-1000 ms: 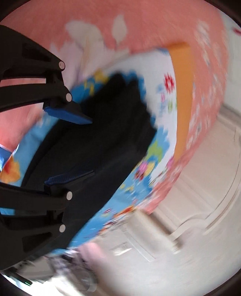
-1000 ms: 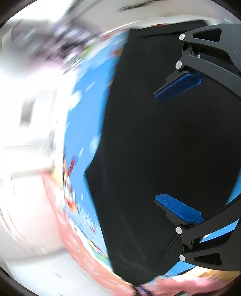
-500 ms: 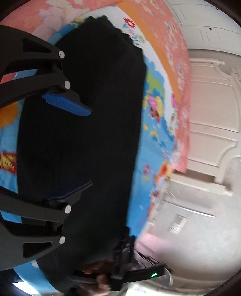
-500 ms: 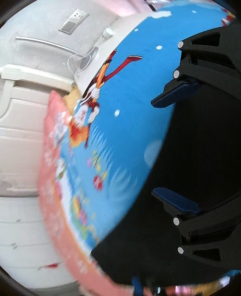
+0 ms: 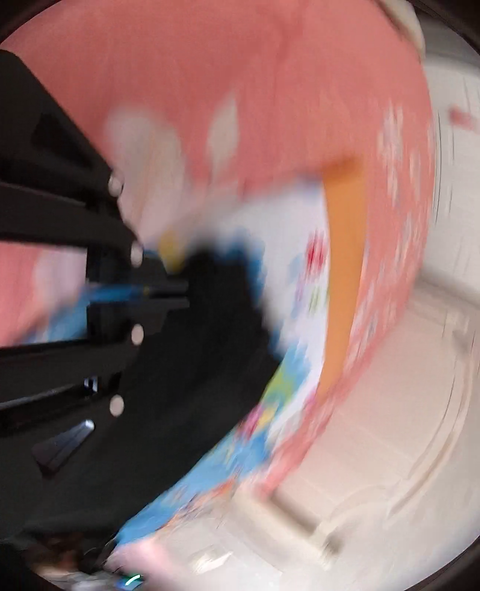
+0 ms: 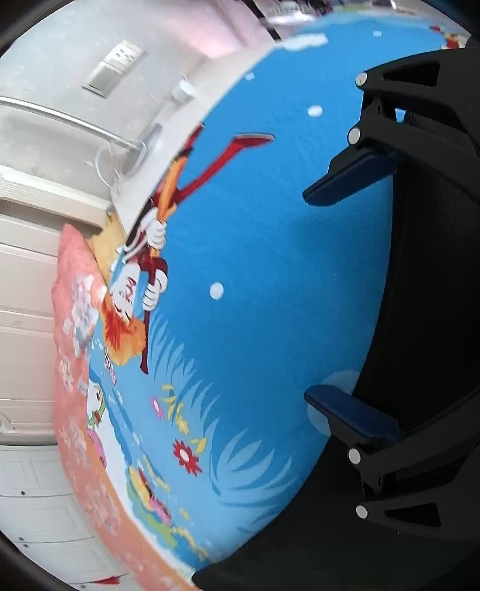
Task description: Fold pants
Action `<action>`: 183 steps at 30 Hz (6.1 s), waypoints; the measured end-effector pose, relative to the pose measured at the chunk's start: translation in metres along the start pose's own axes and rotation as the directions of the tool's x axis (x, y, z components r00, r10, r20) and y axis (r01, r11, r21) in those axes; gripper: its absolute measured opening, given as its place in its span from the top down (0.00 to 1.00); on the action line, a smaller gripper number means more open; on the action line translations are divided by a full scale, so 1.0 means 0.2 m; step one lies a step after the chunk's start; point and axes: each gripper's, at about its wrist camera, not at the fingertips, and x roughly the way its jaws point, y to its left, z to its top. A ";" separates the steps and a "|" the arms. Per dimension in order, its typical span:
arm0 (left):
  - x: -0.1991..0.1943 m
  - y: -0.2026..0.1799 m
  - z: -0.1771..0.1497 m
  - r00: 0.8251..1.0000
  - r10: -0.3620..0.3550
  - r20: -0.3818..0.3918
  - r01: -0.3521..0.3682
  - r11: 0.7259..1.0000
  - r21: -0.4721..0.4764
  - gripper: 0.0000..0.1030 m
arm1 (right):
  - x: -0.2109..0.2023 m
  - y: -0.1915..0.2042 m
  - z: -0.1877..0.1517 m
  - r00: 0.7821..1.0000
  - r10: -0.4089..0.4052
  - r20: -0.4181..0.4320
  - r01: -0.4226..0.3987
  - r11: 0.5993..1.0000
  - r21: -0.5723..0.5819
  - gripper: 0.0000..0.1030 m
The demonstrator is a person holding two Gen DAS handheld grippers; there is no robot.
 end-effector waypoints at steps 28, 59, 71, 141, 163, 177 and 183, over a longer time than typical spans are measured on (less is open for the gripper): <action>0.11 -0.07 -0.13 0.960 -0.279 -0.012 0.277 0.949 0.149 0.65 | -0.31 0.99 0.25 0.965 0.165 0.203 -0.127 0.974 -0.186 0.05; 0.07 -0.04 -0.13 0.970 -0.242 -0.006 0.242 0.968 0.070 0.56 | -0.06 1.10 0.19 0.964 0.264 -0.012 -0.262 0.950 -0.169 0.05; 0.14 0.02 0.01 0.919 -0.376 -0.114 0.362 0.923 -0.127 0.66 | 0.00 1.06 0.23 0.937 0.339 -0.082 -0.347 0.929 -0.127 0.05; -0.31 -1.20 -1.07 0.935 -0.213 0.283 -0.257 0.144 0.956 0.88 | -0.24 0.26 -0.08 0.488 0.865 0.119 -0.712 0.316 0.628 0.10; -0.47 -1.26 -1.17 0.911 -0.243 0.333 -0.292 0.188 0.938 0.89 | -0.10 0.43 -0.06 0.431 0.902 0.026 -0.726 0.330 0.604 0.77; -0.48 -1.46 -1.52 0.920 -0.376 0.114 -0.074 0.119 0.990 0.84 | -0.09 0.02 -0.37 0.590 0.807 0.033 -0.656 0.456 0.601 0.78; -0.57 -1.33 -1.28 0.904 -0.424 -0.064 0.209 0.307 0.928 0.52 | -0.07 -0.02 -0.38 0.562 0.826 0.042 -0.662 0.419 0.621 0.75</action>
